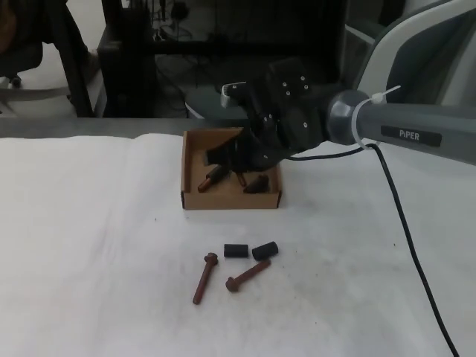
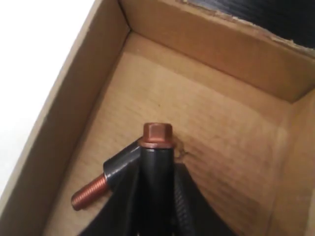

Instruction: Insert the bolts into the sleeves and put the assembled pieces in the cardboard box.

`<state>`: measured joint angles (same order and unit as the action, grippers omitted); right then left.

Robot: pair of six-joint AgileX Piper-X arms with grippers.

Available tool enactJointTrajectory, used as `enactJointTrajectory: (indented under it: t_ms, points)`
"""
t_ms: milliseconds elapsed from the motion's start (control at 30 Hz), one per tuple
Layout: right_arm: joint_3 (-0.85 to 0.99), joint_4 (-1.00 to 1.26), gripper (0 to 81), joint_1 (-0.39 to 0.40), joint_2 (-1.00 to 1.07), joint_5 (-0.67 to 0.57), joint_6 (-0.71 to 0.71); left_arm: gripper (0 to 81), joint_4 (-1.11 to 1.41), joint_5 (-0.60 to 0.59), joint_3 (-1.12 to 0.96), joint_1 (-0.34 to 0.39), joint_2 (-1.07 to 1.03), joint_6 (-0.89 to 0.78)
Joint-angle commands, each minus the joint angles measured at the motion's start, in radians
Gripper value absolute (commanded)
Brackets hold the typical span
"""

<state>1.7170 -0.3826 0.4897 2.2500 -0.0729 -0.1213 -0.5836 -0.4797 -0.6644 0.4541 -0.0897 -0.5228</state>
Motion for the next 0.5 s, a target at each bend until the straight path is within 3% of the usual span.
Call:
enactJointTrajectory:
  t_ms: [0, 367, 400, 467]
  points:
    - [0.014, 0.013, 0.4, -0.006, -0.009, 0.008, 0.036, 38.8, 0.003, 0.008, -0.007, -0.002, 0.007, 0.007]
    - [0.014, -0.052, 1.4, -0.010, -0.009, 0.006, 0.038, 38.8, -0.012, 0.008, -0.007, -0.002, 0.007, 0.007]
    - [0.014, -0.063, 6.4, -0.010, -0.009, 0.005, 0.038, 38.8, -0.012, 0.008, -0.007, -0.002, 0.007, 0.007]
    - [0.014, -0.076, 24.5, -0.010, -0.009, 0.000, 0.038, 38.8, -0.012, 0.008, -0.007, -0.002, 0.007, 0.007]
